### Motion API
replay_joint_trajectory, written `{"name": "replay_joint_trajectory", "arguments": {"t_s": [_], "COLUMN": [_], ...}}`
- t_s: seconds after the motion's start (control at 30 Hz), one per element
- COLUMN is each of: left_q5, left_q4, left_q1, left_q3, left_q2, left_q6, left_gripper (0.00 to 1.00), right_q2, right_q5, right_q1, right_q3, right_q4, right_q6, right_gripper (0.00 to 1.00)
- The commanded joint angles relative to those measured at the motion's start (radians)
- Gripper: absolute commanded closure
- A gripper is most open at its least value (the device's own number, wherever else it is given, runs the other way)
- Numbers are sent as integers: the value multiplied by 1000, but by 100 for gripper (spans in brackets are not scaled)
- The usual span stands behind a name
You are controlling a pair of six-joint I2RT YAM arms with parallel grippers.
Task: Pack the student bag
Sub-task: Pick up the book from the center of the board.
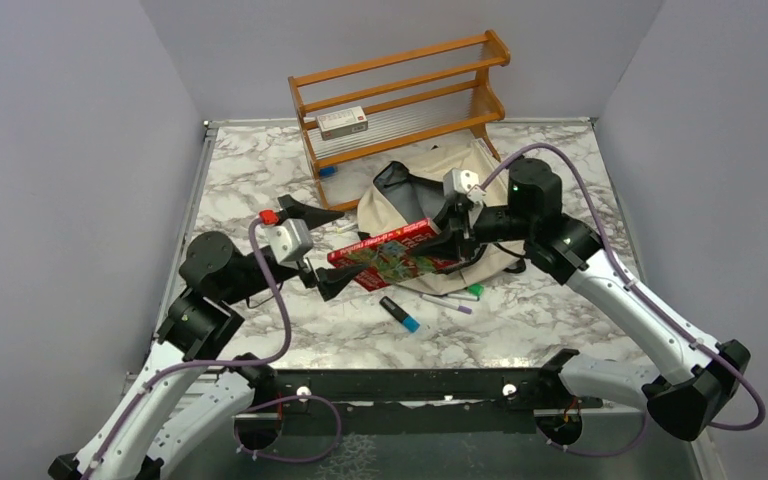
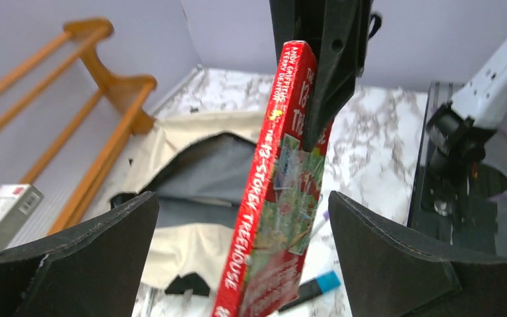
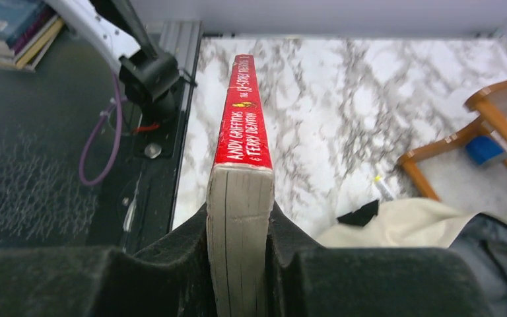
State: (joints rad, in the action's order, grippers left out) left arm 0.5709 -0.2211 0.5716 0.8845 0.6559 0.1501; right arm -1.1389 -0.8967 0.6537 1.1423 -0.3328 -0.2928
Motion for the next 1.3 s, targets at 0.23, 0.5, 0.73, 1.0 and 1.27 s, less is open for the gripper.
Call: {"name": "replay_joint_trajectory", "arguments": {"t_s": [0.23,0.5,0.73,1.0,1.27], "left_q5": [-81,-131,82,146,206], "left_q4": [281,401,491,563,613], "left_q1": [4,4,4,4,4], "left_q3": [-94,-129,-143,-165,-175], "left_q2": [-93,-100,-29,15,48], "left_q6": [-250,-294,-377,-422,-445], "left_gripper": [1,1,2,23,44], "right_q2": [67,109,113,82,65], "right_q5": [-353,-405,-280,-238,-224], "right_q1": [-186,-194,-196,-201,-203], "right_q3": [-141,-150,-138,-180,-182], "right_q4": [763,751,799,1020,1041], "right_q6": [464,461,540,758,780], "right_gripper": [99,99,99,99,99]}}
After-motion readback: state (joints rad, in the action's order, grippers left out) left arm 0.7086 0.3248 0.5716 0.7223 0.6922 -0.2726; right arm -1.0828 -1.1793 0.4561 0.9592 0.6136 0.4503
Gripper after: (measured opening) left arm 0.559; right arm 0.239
